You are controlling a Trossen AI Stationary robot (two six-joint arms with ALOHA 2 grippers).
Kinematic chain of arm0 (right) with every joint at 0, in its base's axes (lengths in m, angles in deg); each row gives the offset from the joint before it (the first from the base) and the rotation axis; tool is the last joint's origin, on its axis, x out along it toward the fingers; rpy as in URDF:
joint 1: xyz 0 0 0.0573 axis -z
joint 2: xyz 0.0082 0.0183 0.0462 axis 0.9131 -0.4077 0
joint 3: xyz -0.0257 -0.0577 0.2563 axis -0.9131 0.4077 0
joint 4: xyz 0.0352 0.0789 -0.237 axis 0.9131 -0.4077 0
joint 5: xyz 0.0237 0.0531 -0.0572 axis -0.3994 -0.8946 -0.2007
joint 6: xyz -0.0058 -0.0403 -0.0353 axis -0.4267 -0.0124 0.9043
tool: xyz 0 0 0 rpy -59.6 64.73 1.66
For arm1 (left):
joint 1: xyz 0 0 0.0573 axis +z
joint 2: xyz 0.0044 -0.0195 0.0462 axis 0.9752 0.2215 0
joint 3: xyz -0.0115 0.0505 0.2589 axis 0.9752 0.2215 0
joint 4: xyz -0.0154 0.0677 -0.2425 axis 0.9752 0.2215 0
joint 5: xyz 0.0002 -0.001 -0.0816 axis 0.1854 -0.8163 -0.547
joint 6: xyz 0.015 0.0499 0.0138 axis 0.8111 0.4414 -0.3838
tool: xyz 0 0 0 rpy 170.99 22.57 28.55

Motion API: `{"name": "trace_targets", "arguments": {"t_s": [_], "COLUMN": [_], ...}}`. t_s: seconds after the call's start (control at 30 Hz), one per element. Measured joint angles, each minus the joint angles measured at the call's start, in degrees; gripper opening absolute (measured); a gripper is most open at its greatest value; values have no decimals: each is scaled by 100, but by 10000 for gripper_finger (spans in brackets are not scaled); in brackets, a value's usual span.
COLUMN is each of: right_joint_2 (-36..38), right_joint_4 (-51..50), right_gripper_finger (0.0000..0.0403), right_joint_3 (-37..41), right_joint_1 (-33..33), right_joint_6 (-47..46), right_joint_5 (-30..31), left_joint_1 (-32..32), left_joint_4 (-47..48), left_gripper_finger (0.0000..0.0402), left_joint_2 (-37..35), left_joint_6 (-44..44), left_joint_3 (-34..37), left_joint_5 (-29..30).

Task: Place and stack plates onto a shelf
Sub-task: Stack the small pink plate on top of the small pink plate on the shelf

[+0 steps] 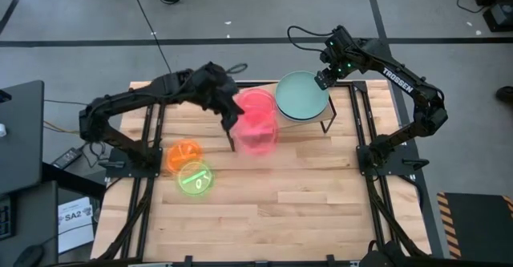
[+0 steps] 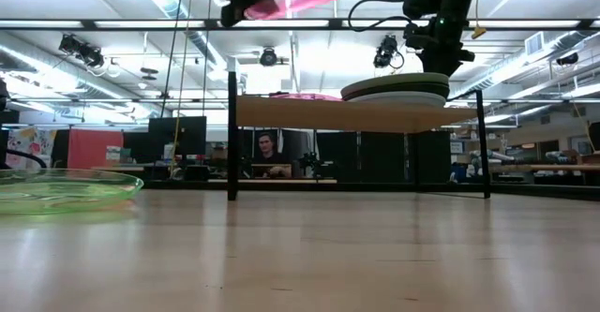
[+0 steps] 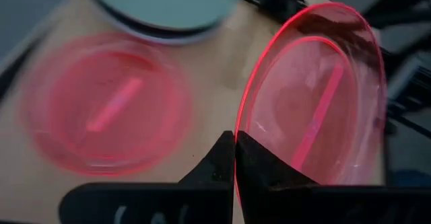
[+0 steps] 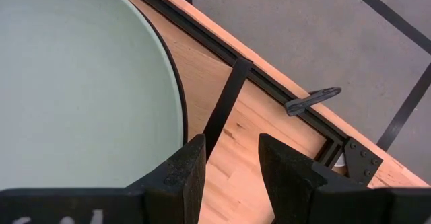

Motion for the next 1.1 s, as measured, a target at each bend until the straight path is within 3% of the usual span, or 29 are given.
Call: {"name": "trace_targets", "arguments": {"t_s": [0.3, 0.57, 1.1], "right_joint_2": [0, 0, 2], "right_joint_4": [0, 0, 24], "right_gripper_finger": [144, 144, 144], "right_joint_3": [0, 0, 2], "right_joint_1": [0, 2, 1], "right_joint_6": [0, 0, 0], "right_joint_5": [0, 0, -2], "left_joint_1": [873, 1434, 1608], "left_joint_4": [-104, -439, -587], "left_gripper_finger": [7, 7, 7], "left_joint_2": [9, 44, 865], "left_joint_6": [123, 112, 92], "left_joint_3": [0, 50, 55], "left_joint_5": [689, 727, 545]}}
